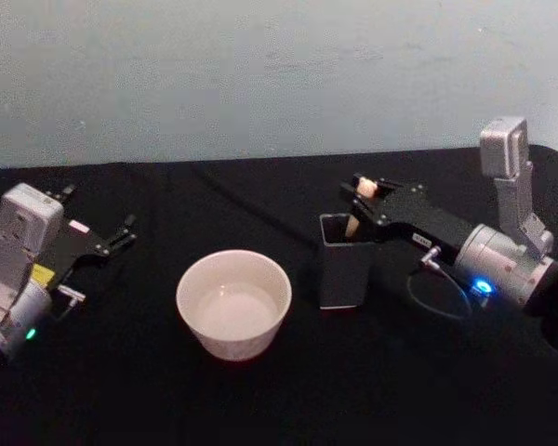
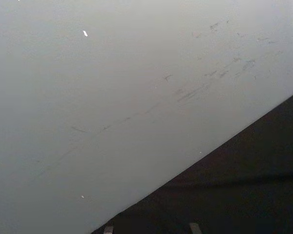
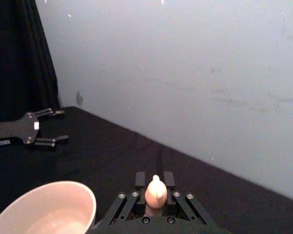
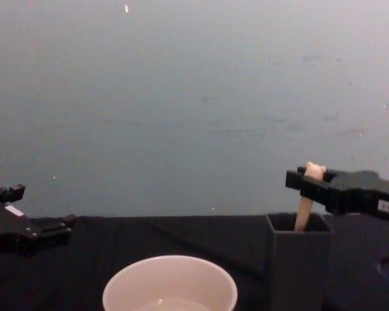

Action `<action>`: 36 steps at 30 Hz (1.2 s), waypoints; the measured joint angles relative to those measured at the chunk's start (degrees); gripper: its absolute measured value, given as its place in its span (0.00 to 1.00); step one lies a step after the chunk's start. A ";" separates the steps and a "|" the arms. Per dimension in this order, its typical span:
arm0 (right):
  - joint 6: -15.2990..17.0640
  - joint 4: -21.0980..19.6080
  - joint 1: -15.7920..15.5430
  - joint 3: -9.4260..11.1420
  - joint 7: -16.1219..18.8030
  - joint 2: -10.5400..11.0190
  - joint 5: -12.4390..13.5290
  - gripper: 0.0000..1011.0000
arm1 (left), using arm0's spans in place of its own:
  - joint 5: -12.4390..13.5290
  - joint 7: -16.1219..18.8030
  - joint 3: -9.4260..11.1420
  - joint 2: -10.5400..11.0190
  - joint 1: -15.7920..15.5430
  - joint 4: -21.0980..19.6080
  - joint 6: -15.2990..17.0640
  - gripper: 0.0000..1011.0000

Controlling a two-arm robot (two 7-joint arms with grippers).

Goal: Pick up the stirring spoon with one hand, stir inside the cup, then place it back in its original position.

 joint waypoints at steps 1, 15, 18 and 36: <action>-0.10 -0.34 -0.02 0.05 -0.07 0.07 -0.13 0.21 | 0.00 0.00 0.00 0.00 0.00 0.00 0.00 0.99; -2.11 -6.76 -0.06 1.61 -0.45 2.44 -2.74 0.21 | 0.00 0.00 0.00 0.00 0.00 0.00 0.00 0.99; -2.73 -7.89 -0.07 2.24 -0.02 2.75 -2.60 0.21 | 0.00 0.00 0.00 0.00 0.00 0.00 0.00 0.99; -6.31 -8.25 2.62 1.74 2.47 0.79 -1.64 0.21 | 0.00 0.00 0.00 0.00 0.00 0.00 0.00 0.99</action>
